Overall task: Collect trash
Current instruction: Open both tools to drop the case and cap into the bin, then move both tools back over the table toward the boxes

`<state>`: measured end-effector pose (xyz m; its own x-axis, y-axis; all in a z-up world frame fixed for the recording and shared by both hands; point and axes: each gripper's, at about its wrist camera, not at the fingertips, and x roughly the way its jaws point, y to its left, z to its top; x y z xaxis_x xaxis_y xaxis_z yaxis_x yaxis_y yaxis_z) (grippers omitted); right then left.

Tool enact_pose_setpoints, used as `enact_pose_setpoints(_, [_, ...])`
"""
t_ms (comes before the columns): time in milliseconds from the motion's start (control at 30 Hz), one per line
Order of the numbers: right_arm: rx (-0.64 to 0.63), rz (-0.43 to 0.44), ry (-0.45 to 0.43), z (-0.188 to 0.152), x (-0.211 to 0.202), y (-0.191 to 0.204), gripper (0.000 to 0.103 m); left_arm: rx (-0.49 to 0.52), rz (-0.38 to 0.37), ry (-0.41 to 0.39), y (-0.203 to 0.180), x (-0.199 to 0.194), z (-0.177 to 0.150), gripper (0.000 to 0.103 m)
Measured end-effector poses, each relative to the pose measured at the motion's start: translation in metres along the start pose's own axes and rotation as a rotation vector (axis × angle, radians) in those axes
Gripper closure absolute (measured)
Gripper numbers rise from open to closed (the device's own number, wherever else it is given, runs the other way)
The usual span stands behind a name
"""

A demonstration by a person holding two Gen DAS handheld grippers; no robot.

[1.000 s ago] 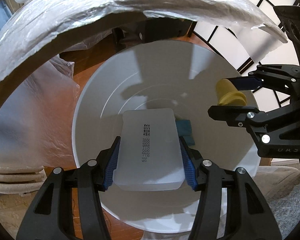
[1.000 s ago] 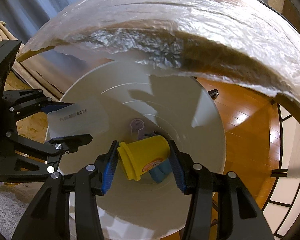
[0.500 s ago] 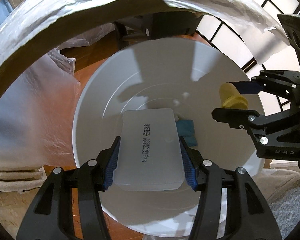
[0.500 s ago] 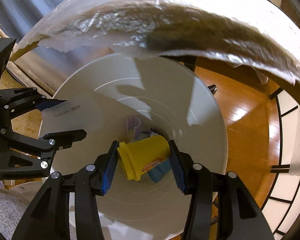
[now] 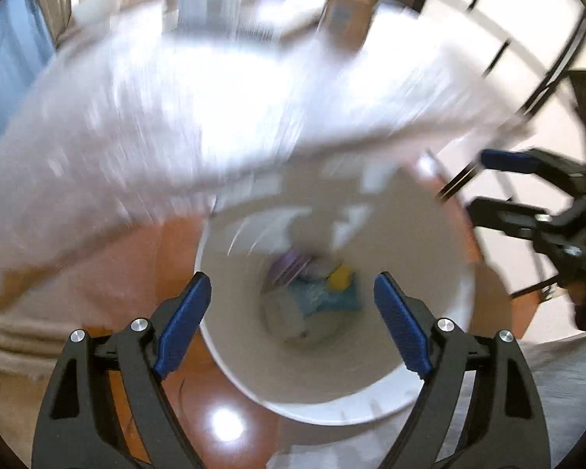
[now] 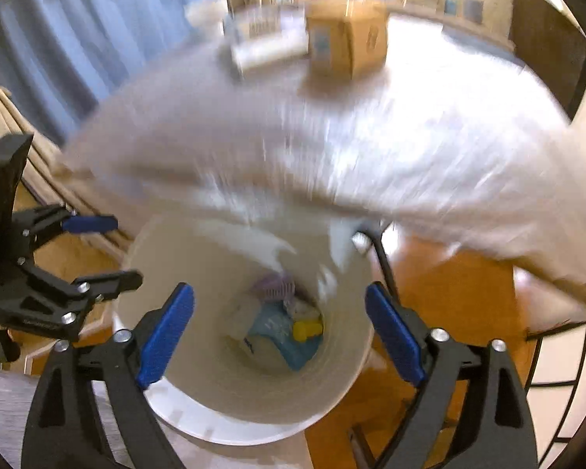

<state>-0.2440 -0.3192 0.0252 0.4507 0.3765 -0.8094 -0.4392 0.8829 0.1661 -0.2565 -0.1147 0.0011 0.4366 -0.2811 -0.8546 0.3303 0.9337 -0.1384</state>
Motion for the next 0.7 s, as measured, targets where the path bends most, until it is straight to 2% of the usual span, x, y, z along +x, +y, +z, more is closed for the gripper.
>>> enact_pose_setpoints(67, [-0.016,-0.031,-0.070,0.013,-0.017,0.000,0.004,0.010,-0.003,-0.112,0.000,-0.028,0.013,0.001])
enact_pose_setpoints(133, [-0.021,-0.068,-0.135,0.032,-0.024,-0.002,0.004,0.010,0.037,-0.240,0.005,-0.054,0.029,0.001])
enact_pose_setpoints(233, [-0.022,-0.117,-0.174,0.056,-0.018,-0.010,0.004,-0.021,0.086,-0.305,0.025,-0.060,0.058,0.001])
enact_pose_setpoints(300, [-0.033,-0.145,-0.191,0.069,-0.010,-0.018,0.004,-0.046,0.108,-0.318,0.040,-0.055,0.078,0.001])
enact_pose_setpoints(367, [-0.045,-0.162,-0.173,0.085,0.005,-0.025,0.004,-0.050,0.098,-0.329,0.052,-0.049,0.092,0.001])
enact_pose_setpoints(500, [-0.030,-0.119,-0.138,0.112,0.028,-0.035,0.004,-0.037,0.060,-0.285,0.071,-0.026,0.124,0.001])
enact_pose_setpoints(700, [-0.021,-0.128,-0.124,0.139,0.056,-0.031,0.004,0.014,0.075,-0.249,0.081,0.003,0.163,0.001])
